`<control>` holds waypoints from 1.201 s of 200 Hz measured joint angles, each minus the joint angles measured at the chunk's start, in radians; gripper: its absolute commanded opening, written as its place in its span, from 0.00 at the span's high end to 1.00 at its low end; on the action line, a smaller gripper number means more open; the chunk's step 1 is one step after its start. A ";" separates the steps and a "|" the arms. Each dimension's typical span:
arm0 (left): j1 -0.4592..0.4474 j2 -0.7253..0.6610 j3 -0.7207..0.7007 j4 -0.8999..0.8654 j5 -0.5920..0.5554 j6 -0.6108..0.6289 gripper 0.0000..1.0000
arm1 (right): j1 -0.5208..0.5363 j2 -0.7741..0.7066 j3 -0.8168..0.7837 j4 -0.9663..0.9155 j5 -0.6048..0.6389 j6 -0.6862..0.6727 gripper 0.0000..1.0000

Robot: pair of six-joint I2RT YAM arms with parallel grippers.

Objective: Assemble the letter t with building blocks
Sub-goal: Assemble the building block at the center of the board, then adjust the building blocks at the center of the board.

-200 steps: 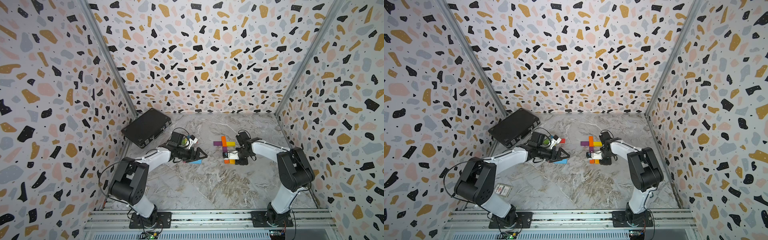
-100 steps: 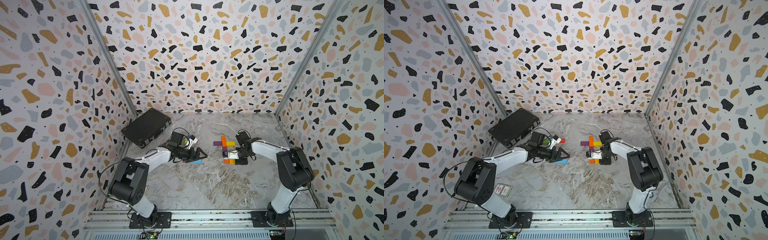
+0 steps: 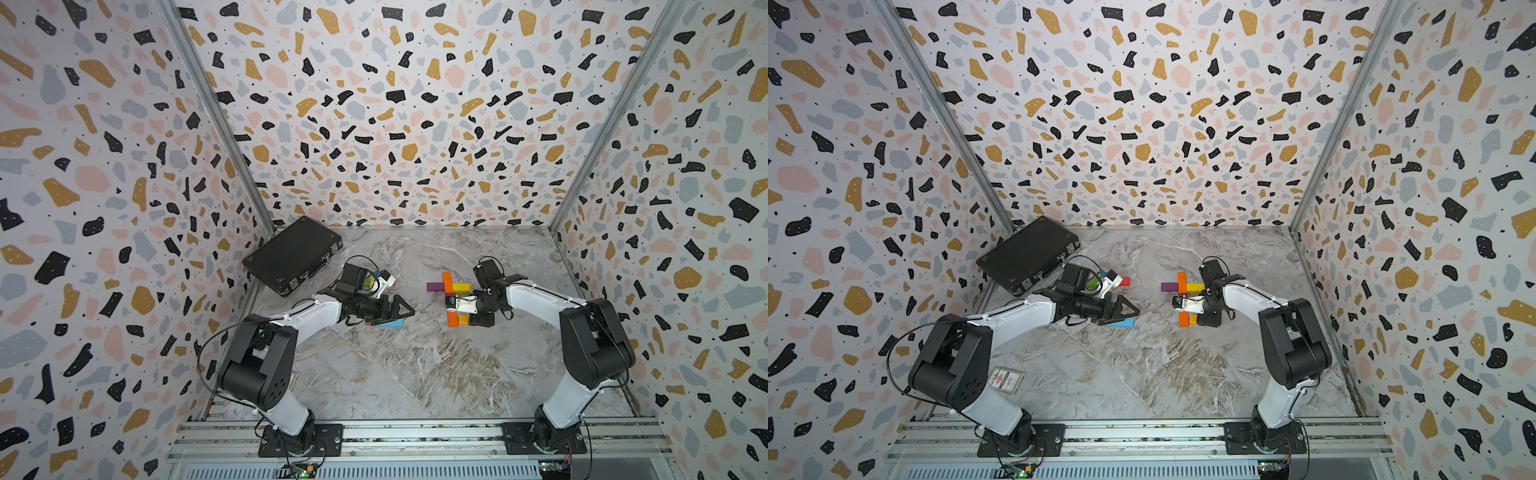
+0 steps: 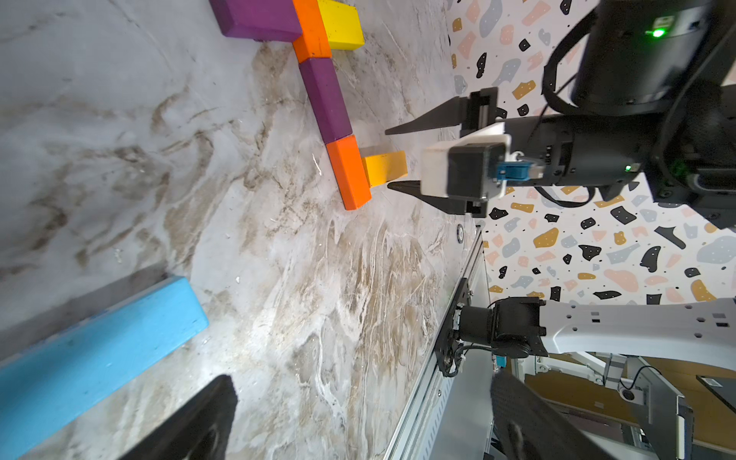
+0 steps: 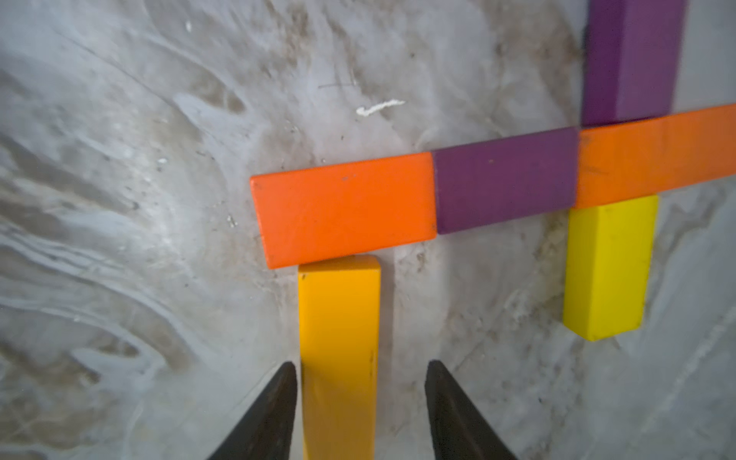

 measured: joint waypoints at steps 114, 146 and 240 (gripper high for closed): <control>-0.125 0.116 0.201 -0.047 -0.106 -0.007 0.38 | 0.005 -0.119 0.069 -0.161 0.338 0.924 0.66; -0.164 0.169 0.209 -0.068 -0.161 -0.025 0.42 | 0.005 -0.161 -0.027 -0.192 0.359 1.149 0.73; -0.198 0.286 0.296 -0.086 -0.265 -0.053 0.59 | 0.005 -0.074 -0.068 -0.150 0.344 1.334 0.76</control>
